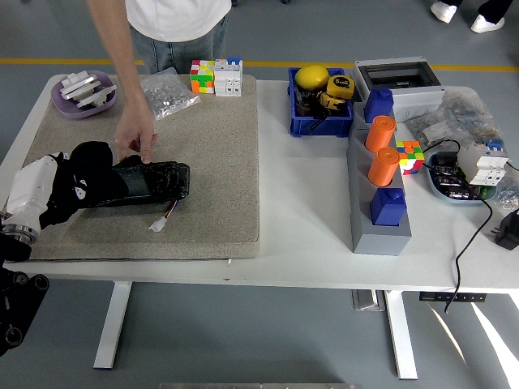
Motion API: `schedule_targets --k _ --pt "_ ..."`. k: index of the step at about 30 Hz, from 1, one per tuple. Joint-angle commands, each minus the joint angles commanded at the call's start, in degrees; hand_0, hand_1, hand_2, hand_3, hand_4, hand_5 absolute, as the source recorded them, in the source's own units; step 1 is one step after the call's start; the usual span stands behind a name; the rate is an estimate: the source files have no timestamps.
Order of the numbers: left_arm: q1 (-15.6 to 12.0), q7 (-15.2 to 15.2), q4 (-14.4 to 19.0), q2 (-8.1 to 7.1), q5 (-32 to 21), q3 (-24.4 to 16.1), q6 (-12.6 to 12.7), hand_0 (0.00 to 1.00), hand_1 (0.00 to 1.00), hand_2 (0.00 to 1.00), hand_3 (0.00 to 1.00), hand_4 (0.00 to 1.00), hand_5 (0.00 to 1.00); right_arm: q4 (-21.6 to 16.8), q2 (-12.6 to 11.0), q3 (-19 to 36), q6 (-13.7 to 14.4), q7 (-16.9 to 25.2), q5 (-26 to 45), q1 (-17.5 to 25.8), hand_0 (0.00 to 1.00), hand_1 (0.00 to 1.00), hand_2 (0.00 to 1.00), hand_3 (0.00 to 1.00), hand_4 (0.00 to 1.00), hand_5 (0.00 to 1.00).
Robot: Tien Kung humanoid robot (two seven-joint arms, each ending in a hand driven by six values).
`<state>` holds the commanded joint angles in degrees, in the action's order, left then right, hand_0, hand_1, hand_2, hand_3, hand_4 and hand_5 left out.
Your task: Pick the rag up,wipe the panel,place it on the desk
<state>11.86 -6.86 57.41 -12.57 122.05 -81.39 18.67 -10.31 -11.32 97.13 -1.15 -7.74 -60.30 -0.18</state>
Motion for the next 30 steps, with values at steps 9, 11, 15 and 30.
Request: schedule_targets --k 9,11,15,30 --pt "1.2 0.7 2.2 1.13 -0.7 7.0 -0.2 0.249 0.123 0.573 0.424 0.002 0.002 0.0 -0.1 0.5 0.0 0.0 -0.4 0.0 0.769 0.641 0.69 0.604 0.998 0.542" --pt "1.3 0.8 2.8 1.25 -0.9 8.3 -0.2 0.249 0.123 0.573 0.424 0.002 0.002 0.0 -0.1 0.5 0.0 0.0 -0.5 0.0 0.769 0.641 0.69 0.604 0.998 0.542" --pt "2.0 1.1 3.6 1.68 -1.0 11.1 -0.3 0.25 0.124 0.573 0.425 0.002 0.002 0.0 0.0 0.7 0.0 0.1 -0.7 0.0 0.768 0.641 0.689 0.604 0.998 0.543" --pt "4.3 2.8 5.8 2.34 -0.2 18.3 -1.2 0.251 0.125 0.574 0.427 0.002 0.002 0.0 0.0 1.5 0.0 0.2 -1.1 -0.2 0.769 0.64 0.689 0.604 0.998 0.545"
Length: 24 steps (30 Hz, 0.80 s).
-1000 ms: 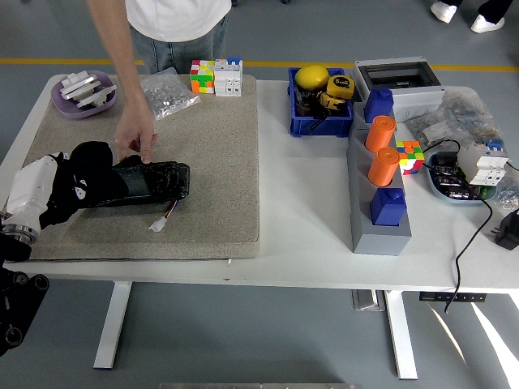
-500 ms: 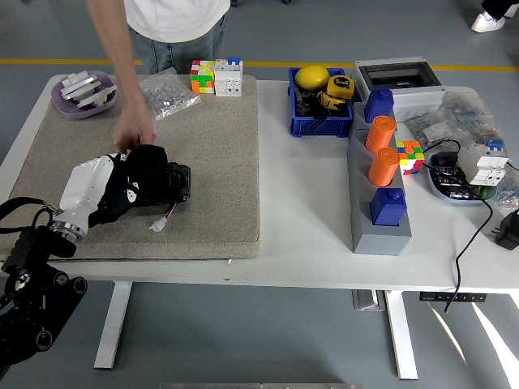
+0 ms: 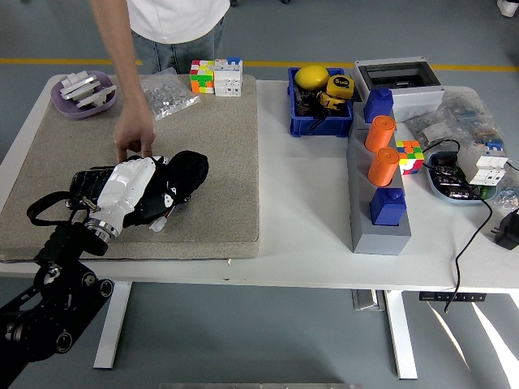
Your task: Pick the rag up,wipe the panel,place it on the desk
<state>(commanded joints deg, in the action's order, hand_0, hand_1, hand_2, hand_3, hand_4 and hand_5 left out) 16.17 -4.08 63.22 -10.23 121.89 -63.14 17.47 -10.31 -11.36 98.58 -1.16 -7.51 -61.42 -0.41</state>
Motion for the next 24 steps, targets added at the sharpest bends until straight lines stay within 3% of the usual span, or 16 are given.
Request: schedule_targets --k 11,24 --pt "-0.4 0.0 -0.1 -0.44 -0.5 -0.4 0.4 0.251 0.126 0.573 0.428 0.002 0.002 0.0 0.0 -0.1 0.1 -0.2 0.1 0.1 0.769 0.639 0.689 0.604 0.998 0.545" --pt "-1.0 -0.4 -4.0 -2.5 -0.1 -5.8 0.7 0.252 0.132 0.573 0.428 0.002 0.002 0.0 0.0 -0.3 0.1 -0.3 0.5 0.2 0.769 0.64 0.689 0.605 0.998 0.546"
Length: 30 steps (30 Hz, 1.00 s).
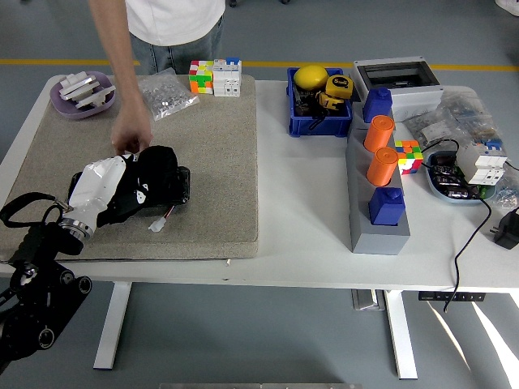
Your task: Pick the rag up,wipe the panel,place it on the desk
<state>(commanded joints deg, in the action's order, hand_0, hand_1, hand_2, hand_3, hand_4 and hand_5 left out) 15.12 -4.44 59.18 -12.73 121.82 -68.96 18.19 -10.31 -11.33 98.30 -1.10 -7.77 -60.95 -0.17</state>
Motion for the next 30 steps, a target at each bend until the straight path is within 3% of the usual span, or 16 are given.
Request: schedule_targets --k 18,30 --pt "0.0 -0.8 -4.6 -3.16 1.6 -6.7 -0.1 0.252 0.138 0.569 0.427 0.002 0.002 0.0 0.0 1.0 -0.1 0.2 -0.7 0.0 0.77 0.639 0.689 0.604 0.998 0.546" --pt "-0.8 -0.7 -6.4 -3.95 2.9 -11.5 -0.2 0.252 0.145 0.568 0.427 0.002 0.002 0.0 0.0 1.2 -0.2 0.3 -1.1 -0.1 0.77 0.64 0.69 0.605 0.998 0.546"
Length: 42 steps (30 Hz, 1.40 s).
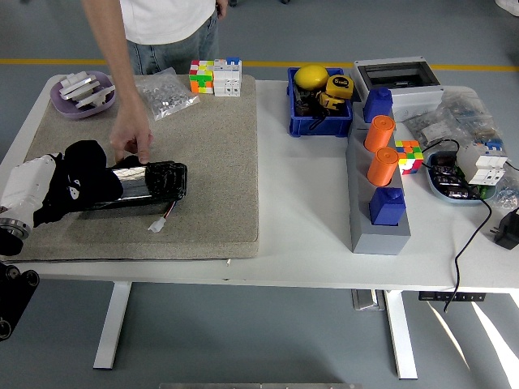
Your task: Pick the rag up,wipe the panel,place it on the desk
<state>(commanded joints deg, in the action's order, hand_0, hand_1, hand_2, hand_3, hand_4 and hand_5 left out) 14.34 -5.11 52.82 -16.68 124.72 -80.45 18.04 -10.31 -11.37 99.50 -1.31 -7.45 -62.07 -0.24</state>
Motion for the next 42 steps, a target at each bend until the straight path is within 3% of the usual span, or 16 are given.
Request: schedule_targets --k 7,18,42 --pt "-0.7 -0.2 -0.2 -0.02 0.4 -2.5 0.2 0.253 0.142 0.567 0.426 0.002 0.002 0.0 0.0 0.5 -0.1 0.2 -0.6 0.0 0.77 0.639 0.689 0.605 0.998 0.546" --pt "-1.1 -0.2 0.1 0.44 0.3 -2.5 0.4 0.253 0.14 0.563 0.427 0.002 0.002 0.0 0.0 0.5 0.0 0.1 -0.6 0.1 0.771 0.64 0.689 0.605 0.998 0.546" --pt "1.5 1.8 7.0 3.19 -0.7 10.3 -0.3 0.247 0.134 0.566 0.429 0.002 0.002 0.0 0.0 1.5 -0.1 0.4 -1.4 0.0 0.771 0.638 0.689 0.605 0.998 0.547"
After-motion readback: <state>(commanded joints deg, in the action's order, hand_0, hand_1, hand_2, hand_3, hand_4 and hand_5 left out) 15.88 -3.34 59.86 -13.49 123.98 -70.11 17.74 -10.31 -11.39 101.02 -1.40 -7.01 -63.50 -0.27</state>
